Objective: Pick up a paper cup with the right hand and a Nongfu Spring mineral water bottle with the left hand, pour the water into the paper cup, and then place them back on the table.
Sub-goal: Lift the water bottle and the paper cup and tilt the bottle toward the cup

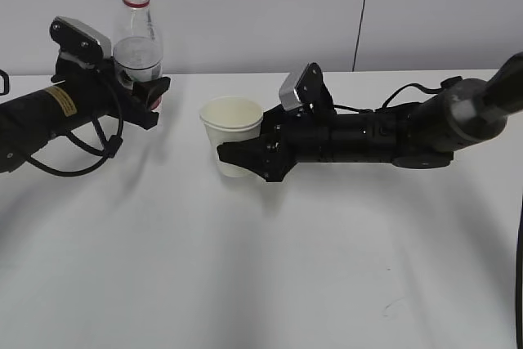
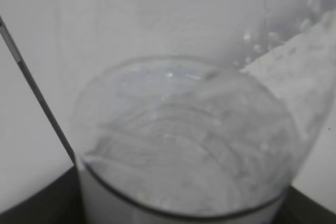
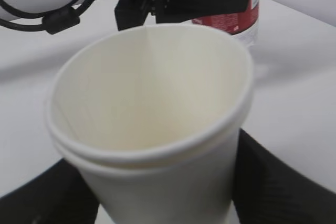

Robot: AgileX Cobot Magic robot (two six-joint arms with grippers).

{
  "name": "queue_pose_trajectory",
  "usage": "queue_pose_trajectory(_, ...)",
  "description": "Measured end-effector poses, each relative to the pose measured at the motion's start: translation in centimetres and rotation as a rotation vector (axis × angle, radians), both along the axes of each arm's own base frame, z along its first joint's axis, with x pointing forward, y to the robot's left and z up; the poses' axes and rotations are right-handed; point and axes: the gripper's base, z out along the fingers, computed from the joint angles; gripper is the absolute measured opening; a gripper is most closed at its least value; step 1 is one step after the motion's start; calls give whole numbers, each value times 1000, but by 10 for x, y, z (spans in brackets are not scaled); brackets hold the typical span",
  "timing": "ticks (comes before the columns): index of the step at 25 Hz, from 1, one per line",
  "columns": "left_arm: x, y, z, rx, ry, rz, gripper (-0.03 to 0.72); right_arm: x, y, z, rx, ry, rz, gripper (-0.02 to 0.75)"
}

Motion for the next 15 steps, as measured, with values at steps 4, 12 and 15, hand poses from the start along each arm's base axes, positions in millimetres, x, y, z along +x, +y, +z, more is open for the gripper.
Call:
queue_pose_trajectory(4, 6, -2, 5, 92, -55, -32, 427, -2, 5, 1, 5, -5, 11, 500)
queue_pose_trajectory(12, 7, -3, 5, 285, -173, -73, 427, -1, 7, 3, 32, -15, 2, 500)
queue_pose_trajectory(15, 7, -3, 5, 346, -213, -84, 427, -2, 8, 4, 41, -30, 15, 500)
